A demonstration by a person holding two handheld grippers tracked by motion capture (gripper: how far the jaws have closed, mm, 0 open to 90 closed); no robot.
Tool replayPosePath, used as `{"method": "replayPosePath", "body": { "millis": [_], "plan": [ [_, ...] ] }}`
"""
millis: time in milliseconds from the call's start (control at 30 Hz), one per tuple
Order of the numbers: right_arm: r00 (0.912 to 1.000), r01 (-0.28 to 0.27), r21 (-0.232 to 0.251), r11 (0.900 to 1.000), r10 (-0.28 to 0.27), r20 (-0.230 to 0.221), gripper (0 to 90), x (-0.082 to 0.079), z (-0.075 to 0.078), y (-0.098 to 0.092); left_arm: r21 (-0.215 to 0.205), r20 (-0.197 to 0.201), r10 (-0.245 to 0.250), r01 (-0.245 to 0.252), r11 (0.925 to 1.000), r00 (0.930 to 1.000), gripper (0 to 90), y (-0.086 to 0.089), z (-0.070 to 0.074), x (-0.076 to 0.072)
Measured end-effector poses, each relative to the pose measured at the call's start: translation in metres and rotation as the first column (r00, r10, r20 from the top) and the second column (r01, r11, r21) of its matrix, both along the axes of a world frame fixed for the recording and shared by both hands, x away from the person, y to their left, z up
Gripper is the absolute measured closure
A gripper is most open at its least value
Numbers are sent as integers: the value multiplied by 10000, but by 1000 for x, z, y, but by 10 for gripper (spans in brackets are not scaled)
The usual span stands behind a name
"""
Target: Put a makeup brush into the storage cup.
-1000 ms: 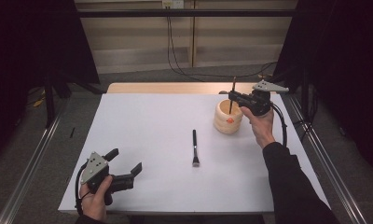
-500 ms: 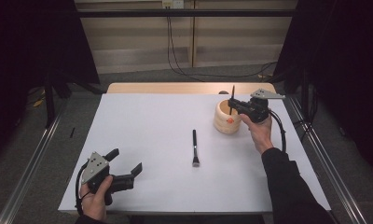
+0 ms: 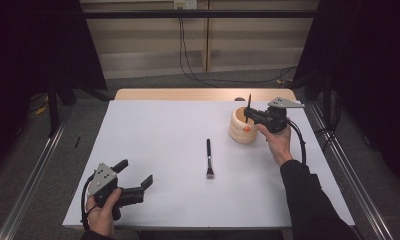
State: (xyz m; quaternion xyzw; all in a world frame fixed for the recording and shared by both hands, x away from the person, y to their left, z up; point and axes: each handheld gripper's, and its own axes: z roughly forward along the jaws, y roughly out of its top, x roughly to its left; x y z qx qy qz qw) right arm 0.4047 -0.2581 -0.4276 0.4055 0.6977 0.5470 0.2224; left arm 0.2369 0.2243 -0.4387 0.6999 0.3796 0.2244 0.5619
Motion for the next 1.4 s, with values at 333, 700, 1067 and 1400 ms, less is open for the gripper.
{"method": "replayPosePath", "body": {
  "millis": [333, 700, 1067, 1400],
  "plan": [
    [9999, 92, -5, 10000, -92, -94, 809, 0, -3, 0, 45, 37, 31, -31, 10000, 10000, 14, 0, 0, 0],
    [9997, 244, -110, 9996, -244, 18, 668, 0, -1, -1, 165, 36, 34, -35, 9999, 10000, 14, 2, 0, 0],
    [9993, 378, -169, 9991, -378, -28, 159, -1, 1, -2, 159, 60, 56, -57, 9999, 10000, 15, 2, 0, 0],
    [9981, 612, -200, 9979, -613, -26, 3, -3, 4, -1, 168, 61, 53, -54, 9998, 10000, 14, 2, 0, 0]
  ]
}}
